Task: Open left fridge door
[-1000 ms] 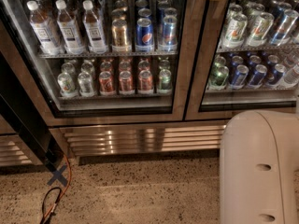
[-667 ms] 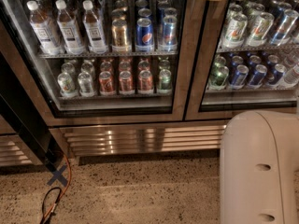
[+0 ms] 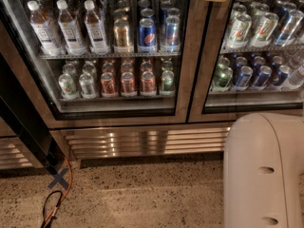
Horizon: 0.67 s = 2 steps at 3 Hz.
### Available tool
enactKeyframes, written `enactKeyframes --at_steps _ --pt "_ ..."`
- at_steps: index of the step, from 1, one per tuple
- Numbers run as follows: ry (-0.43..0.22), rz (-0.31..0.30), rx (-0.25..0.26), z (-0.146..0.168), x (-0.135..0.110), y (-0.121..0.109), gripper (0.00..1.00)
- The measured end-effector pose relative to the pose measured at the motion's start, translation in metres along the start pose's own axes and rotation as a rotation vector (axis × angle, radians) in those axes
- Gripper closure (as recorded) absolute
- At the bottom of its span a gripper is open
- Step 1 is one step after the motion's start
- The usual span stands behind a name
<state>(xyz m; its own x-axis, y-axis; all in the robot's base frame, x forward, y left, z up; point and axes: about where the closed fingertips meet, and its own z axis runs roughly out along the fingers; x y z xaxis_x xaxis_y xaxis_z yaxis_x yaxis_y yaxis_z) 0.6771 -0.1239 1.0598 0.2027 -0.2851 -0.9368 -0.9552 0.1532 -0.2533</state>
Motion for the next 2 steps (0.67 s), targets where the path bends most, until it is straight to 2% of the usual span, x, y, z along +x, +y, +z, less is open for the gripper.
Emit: enactKeyframes --at_steps 2 --pt "-0.001 0.000 0.004 -0.0006 0.0053 -0.0020 1.00"
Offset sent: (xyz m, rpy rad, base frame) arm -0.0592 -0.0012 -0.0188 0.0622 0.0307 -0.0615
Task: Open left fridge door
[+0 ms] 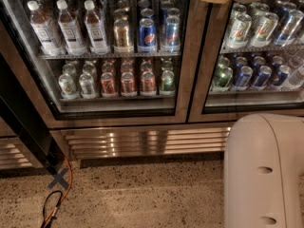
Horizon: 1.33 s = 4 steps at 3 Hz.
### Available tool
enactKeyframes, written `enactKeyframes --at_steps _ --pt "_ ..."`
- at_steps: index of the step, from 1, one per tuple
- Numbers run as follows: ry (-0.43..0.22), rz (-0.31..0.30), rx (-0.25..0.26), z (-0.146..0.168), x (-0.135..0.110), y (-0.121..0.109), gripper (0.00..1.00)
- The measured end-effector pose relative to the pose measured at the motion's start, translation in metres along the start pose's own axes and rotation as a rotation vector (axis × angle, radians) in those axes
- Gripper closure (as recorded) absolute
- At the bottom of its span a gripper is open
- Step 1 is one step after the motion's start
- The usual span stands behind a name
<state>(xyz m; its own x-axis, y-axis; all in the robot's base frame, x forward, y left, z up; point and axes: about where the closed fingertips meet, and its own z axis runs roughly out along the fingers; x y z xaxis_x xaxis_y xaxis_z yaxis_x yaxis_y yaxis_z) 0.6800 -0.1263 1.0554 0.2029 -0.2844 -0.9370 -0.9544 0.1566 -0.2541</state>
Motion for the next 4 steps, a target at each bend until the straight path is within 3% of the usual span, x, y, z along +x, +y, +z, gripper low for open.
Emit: enactKeyframes --at_steps 4 --pt "-0.001 0.000 0.003 -0.0006 0.0033 -0.0011 1.00"
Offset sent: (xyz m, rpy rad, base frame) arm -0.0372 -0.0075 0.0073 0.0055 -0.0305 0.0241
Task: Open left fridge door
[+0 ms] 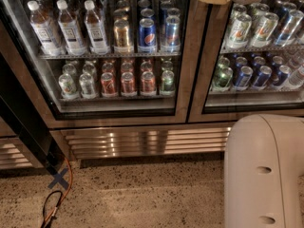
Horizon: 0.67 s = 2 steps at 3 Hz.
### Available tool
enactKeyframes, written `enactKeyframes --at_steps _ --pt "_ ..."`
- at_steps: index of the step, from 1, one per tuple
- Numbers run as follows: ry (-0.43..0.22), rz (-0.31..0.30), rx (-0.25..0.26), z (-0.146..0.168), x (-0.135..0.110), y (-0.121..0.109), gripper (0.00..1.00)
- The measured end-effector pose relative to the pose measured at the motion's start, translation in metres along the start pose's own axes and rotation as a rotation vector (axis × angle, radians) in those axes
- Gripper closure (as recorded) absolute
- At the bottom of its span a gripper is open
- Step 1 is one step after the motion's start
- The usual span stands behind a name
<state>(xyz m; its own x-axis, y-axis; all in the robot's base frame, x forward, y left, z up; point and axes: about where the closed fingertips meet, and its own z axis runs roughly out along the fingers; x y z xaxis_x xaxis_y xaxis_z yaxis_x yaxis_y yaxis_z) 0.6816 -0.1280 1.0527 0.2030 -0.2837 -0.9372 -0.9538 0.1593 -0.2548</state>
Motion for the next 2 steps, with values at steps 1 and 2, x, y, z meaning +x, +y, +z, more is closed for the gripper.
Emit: enactKeyframes --at_steps 1,2 --pt "0.000 0.000 0.001 -0.0001 0.0006 -0.0002 1.00" --pt "0.000 0.000 0.001 -0.0025 0.0000 -0.0059 1.00"
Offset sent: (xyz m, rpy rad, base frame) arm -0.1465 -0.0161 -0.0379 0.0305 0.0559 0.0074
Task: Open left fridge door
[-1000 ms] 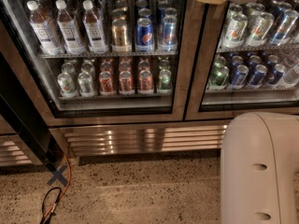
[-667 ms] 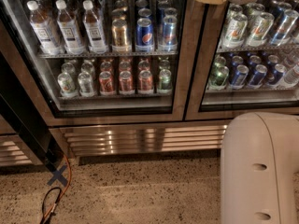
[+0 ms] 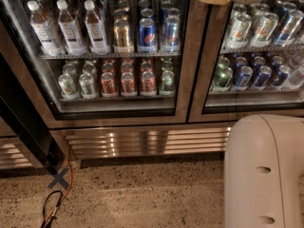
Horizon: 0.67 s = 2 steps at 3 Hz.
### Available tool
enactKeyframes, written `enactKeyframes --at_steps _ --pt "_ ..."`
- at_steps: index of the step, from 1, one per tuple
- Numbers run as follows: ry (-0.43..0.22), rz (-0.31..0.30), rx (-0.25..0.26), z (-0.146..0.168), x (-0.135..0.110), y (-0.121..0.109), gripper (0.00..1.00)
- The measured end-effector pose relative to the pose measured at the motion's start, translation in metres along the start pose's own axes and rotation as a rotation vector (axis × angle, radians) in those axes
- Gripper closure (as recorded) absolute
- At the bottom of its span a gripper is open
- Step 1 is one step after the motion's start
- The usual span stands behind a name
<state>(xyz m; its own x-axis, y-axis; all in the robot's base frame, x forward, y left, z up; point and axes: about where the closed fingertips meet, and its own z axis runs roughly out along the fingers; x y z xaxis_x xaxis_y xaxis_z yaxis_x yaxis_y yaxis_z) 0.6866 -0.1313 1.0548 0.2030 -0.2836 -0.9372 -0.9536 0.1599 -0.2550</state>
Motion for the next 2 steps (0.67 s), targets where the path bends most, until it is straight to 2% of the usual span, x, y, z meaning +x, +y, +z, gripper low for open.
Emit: enactKeyframes --at_steps 2 --pt "-0.001 0.000 0.002 0.0018 0.0019 0.0049 1.00"
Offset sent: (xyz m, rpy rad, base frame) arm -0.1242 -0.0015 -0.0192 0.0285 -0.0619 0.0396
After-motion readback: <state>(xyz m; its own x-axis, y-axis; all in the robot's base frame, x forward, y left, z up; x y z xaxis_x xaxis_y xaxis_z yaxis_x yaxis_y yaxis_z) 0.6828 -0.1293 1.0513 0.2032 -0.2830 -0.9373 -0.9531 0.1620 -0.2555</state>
